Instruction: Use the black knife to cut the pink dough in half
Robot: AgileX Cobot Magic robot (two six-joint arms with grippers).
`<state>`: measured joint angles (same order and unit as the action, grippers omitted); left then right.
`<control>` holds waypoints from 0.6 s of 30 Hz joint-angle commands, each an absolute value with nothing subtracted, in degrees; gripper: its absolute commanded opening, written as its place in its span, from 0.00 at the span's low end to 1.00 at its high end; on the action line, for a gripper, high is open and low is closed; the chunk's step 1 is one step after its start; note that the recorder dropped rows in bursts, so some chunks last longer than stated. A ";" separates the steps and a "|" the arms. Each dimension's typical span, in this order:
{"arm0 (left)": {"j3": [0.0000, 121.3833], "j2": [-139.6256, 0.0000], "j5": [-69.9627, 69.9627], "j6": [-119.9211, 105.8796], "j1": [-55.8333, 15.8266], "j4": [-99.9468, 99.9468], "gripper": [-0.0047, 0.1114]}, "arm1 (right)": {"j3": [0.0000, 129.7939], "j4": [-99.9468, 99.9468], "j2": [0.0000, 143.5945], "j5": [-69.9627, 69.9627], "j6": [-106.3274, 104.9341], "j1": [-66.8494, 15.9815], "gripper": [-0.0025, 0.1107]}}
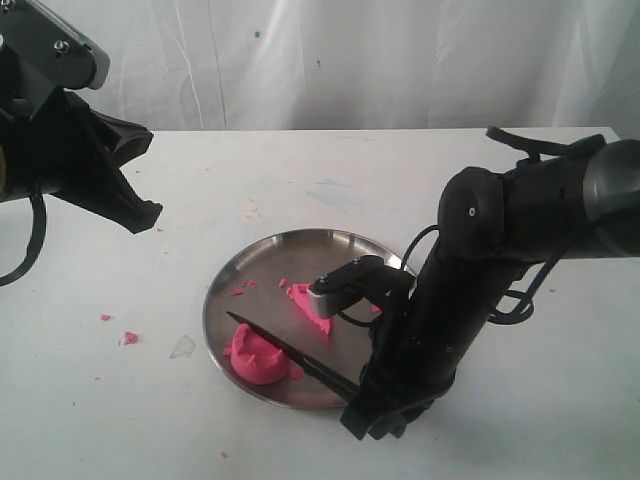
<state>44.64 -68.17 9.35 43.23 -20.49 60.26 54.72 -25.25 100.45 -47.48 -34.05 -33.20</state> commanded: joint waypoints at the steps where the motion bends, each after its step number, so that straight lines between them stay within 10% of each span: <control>1: 44.75 -67.66 9.07 43.98 -20.71 60.50 0.04 | 54.76 -25.72 100.45 -48.01 -35.63 -33.13 0.02; 18: 44.75 -67.66 9.07 44.11 -20.71 60.06 0.04 | 55.74 -14.54 99.70 -42.01 -20.53 -33.13 0.02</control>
